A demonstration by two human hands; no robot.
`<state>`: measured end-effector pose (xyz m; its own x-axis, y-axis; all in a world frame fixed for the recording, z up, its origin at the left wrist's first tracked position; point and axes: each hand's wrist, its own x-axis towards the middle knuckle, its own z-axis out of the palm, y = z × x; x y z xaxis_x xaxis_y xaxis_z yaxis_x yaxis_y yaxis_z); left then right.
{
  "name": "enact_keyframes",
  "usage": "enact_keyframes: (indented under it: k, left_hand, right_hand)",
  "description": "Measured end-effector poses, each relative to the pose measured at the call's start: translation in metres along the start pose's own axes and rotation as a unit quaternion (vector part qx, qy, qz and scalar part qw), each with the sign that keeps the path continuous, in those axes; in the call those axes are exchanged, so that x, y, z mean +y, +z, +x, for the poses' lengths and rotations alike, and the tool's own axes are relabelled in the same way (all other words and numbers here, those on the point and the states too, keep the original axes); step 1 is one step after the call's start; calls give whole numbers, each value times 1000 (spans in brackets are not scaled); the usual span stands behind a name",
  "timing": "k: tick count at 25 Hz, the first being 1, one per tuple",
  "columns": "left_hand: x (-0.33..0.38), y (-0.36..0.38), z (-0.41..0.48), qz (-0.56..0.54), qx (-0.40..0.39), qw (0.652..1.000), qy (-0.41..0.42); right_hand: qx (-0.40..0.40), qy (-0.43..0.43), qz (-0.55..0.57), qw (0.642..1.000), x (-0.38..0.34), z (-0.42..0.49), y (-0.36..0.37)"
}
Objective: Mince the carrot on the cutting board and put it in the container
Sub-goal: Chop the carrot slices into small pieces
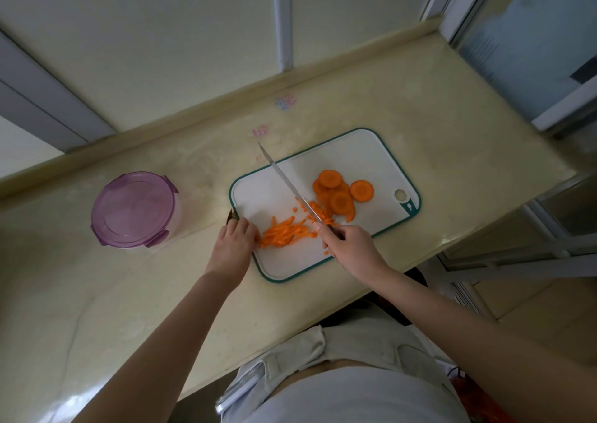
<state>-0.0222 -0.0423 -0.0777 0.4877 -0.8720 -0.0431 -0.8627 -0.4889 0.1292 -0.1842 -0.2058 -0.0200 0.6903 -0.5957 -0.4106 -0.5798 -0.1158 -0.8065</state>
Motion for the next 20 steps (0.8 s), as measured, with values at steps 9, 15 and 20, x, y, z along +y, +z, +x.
enact_keyframes:
  k: [9,15,20]
  left_hand:
    - [-15,-12,-11,-2,22,1000,-14]
    - [14,-29,12,-142,74,985,-55]
    - [49,-14,38,-144,11,989,-40]
  right_hand:
    - [-3,6,12,1000,2,-3,-3]
    - [-3,11,25,1000,3,-2,-3]
    - [3,15,9,1000,7,-3,-1]
